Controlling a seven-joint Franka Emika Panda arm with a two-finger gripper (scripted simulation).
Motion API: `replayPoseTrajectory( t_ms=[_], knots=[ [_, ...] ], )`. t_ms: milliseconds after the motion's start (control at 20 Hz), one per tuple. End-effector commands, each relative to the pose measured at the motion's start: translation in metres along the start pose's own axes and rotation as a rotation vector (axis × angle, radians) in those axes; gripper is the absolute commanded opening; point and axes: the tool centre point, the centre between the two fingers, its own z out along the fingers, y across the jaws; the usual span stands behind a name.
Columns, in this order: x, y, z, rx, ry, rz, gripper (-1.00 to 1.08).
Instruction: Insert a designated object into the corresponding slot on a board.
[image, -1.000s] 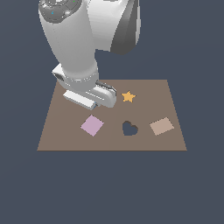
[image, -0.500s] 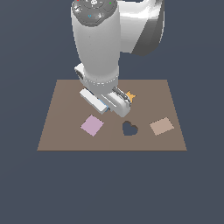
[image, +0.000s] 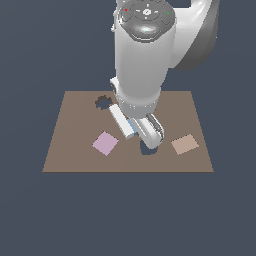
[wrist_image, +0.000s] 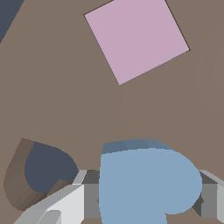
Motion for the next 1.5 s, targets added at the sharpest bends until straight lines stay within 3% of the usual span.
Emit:
replayPoseTrajectory(
  t_ms=[0,700,1450],
  knots=[
    [-0.004,-0.013,-0.001,0.000,0.000,0.075,-1.00],
    [-0.009,-0.064,-0.002,0.000,0.000,0.348,-1.00],
    [-0.007,-0.075,0.005,0.000,0.000,0.406,-1.00]
  ],
)
